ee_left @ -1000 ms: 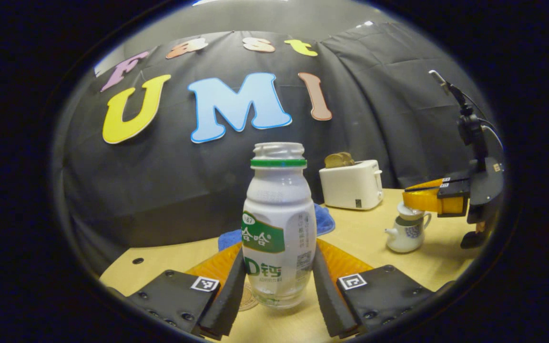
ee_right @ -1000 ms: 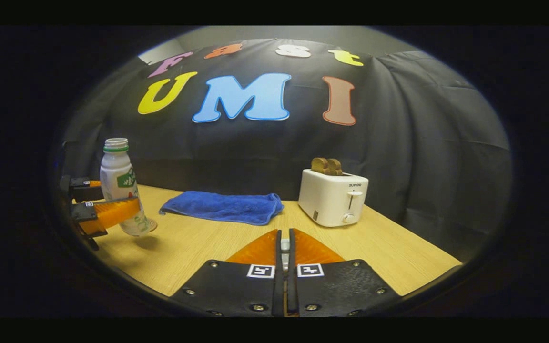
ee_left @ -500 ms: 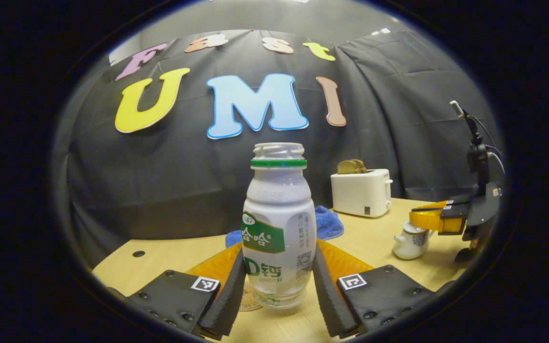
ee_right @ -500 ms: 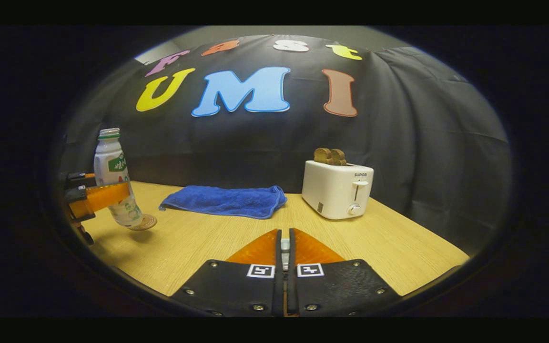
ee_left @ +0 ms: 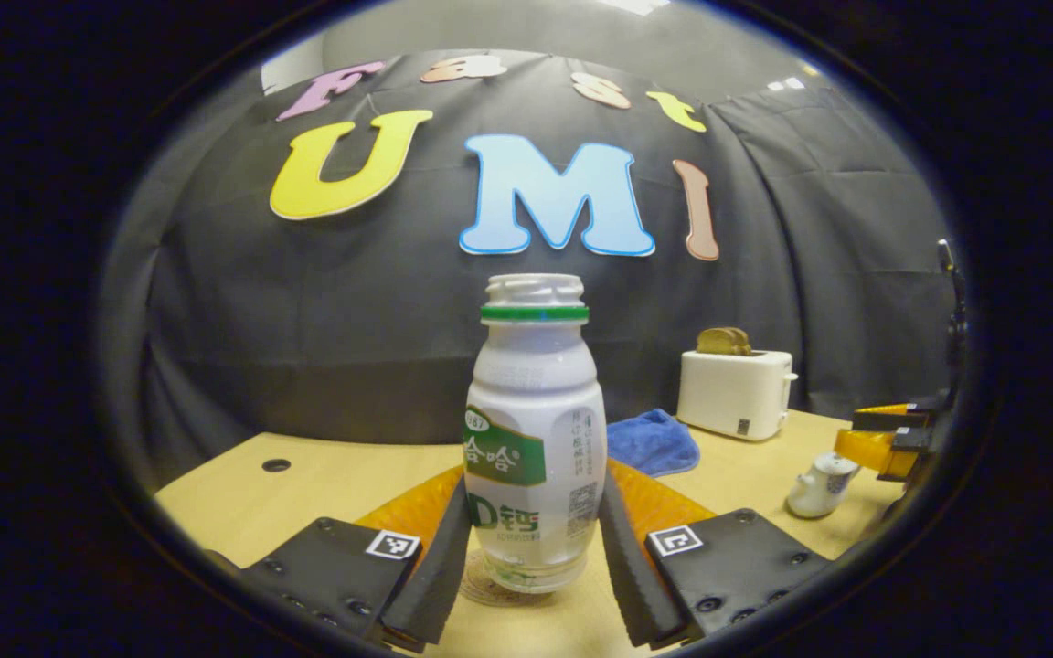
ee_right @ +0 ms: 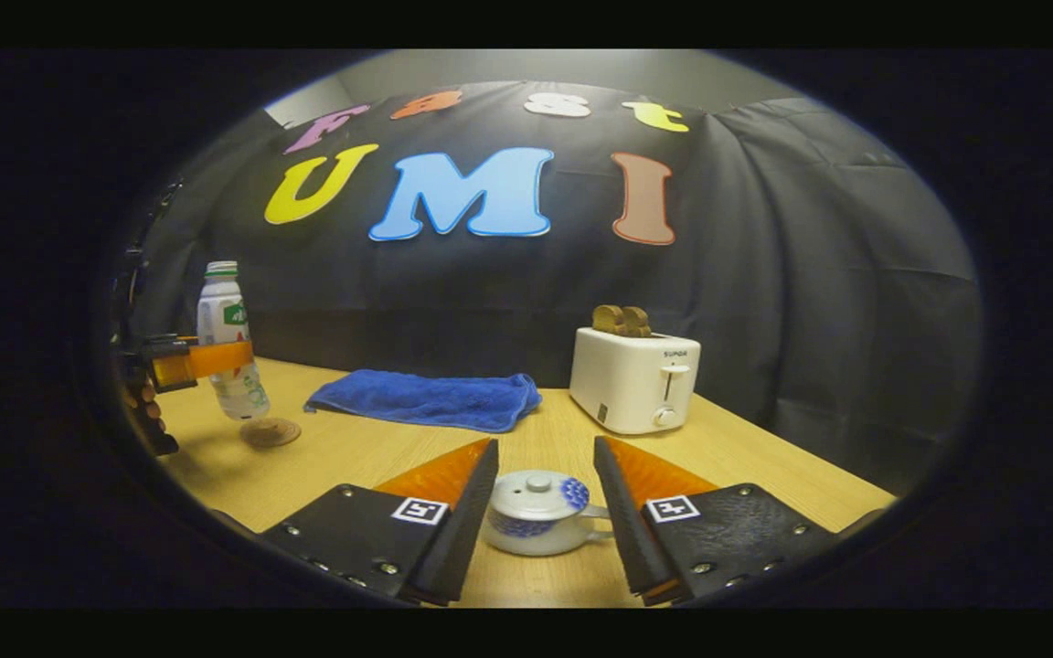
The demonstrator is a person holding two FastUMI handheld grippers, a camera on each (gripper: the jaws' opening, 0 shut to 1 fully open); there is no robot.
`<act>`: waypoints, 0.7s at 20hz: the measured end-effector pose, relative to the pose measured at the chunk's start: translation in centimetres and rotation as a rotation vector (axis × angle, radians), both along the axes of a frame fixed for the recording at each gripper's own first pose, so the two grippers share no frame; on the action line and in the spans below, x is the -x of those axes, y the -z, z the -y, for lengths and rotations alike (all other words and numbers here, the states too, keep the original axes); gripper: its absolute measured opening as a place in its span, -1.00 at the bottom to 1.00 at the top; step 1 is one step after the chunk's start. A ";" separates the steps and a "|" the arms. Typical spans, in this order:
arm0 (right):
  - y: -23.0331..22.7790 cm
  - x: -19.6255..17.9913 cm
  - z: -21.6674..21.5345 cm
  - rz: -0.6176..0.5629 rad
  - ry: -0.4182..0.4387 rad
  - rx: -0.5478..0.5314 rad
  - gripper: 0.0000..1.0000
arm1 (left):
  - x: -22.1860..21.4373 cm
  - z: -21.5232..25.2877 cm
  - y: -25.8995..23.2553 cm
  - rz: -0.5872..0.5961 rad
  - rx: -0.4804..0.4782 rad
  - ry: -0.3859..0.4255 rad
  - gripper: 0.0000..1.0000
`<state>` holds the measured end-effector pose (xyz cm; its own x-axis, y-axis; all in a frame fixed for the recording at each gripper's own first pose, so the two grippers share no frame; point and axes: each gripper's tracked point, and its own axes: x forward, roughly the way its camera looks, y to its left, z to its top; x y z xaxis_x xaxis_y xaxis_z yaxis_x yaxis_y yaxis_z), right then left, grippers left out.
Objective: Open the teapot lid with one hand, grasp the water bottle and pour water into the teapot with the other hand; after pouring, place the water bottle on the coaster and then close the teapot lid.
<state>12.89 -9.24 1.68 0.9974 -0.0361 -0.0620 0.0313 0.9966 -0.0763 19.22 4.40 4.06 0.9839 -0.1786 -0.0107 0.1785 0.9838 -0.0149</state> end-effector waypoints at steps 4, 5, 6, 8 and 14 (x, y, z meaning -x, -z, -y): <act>-0.3 0.1 -0.1 0.008 -0.004 0.007 0.28 | -2.4 -1.2 2.3 -0.068 0.035 0.006 0.53; -0.5 0.2 -0.1 0.012 -0.006 0.006 0.28 | -2.7 -1.6 3.3 -0.085 0.022 0.002 0.65; -0.4 0.2 0.0 0.014 -0.004 0.008 0.28 | -3.1 -2.1 4.0 -0.104 0.008 -0.006 0.65; -0.4 0.1 0.0 0.012 -0.005 0.006 0.28 | -3.4 -2.2 5.4 -0.133 -0.005 -0.005 0.65; -0.1 0.2 -0.3 0.005 -0.012 0.016 0.28 | -3.9 -1.4 5.8 -0.134 -0.045 0.020 0.65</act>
